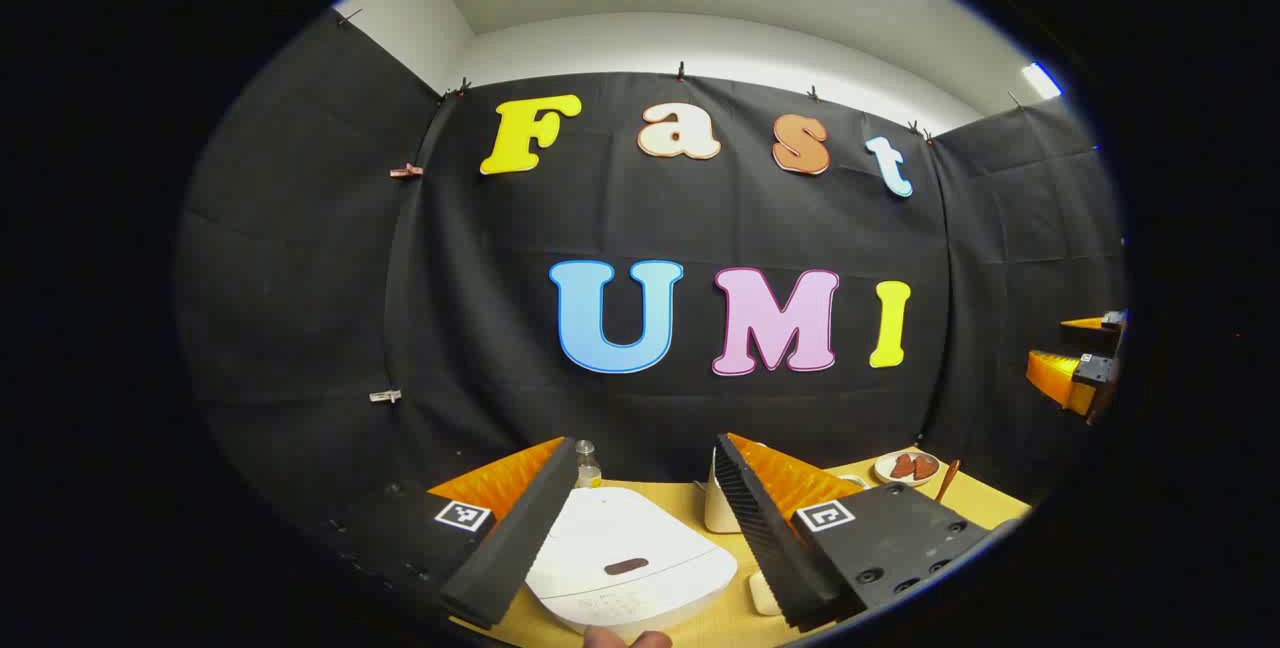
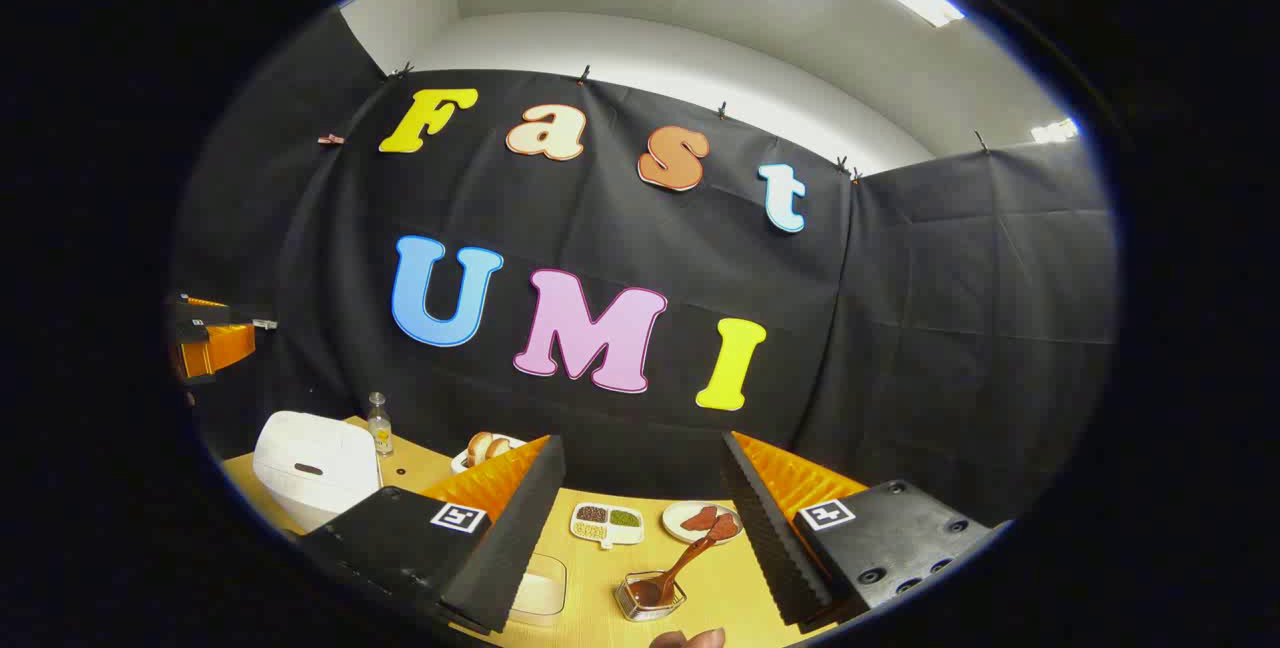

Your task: Close the left gripper, press the button to open the rice cooker; take a wooden spoon from the chopstick holder with the right hand, scoop a spoonful of rice and pour it into the rice cooker, then put the wooden spoon back into the chopstick holder.

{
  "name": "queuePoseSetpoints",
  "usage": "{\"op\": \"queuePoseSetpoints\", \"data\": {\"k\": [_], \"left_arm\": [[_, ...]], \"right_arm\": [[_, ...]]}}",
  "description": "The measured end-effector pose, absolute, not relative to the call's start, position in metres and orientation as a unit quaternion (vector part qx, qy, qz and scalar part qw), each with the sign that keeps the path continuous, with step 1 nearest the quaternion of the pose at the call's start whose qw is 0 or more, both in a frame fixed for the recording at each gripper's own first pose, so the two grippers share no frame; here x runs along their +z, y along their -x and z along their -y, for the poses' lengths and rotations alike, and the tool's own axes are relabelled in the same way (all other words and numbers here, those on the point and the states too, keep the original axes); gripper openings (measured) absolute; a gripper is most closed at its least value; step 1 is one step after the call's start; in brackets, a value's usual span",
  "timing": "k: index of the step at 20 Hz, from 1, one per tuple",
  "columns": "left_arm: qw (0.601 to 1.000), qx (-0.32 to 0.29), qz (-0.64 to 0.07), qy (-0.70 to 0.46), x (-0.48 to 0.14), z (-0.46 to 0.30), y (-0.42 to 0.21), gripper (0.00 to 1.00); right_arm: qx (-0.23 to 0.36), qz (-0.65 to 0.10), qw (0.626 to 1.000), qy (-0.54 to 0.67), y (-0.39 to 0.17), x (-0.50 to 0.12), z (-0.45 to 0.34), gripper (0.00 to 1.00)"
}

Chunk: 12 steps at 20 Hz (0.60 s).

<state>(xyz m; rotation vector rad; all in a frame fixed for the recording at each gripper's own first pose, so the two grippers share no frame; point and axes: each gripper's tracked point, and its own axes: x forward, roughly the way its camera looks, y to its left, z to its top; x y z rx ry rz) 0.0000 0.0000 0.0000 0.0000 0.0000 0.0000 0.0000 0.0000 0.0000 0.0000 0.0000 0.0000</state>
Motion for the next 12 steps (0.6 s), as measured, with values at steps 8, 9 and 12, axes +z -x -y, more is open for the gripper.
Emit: {"op": "queuePoseSetpoints", "data": {"k": [8,9,12], "left_arm": [[1.000,0.003,-0.013,0.009,-0.0081,-0.0029,-0.0013,0.95],[1.000,0.004,-0.014,0.009,-0.0094,-0.0036,-0.0018,0.95],[1.000,0.007,-0.014,0.004,-0.0088,-0.0068,-0.0005,0.95]], "right_arm": [[-0.004,-0.006,1.000,-0.002,0.0019,-0.0033,0.0046,0.97],[-0.004,-0.007,1.000,-0.002,0.0024,-0.0036,0.0041,0.97],[0.000,-0.008,1.000,-0.002,0.0021,-0.0045,0.0007,0.97]]}}
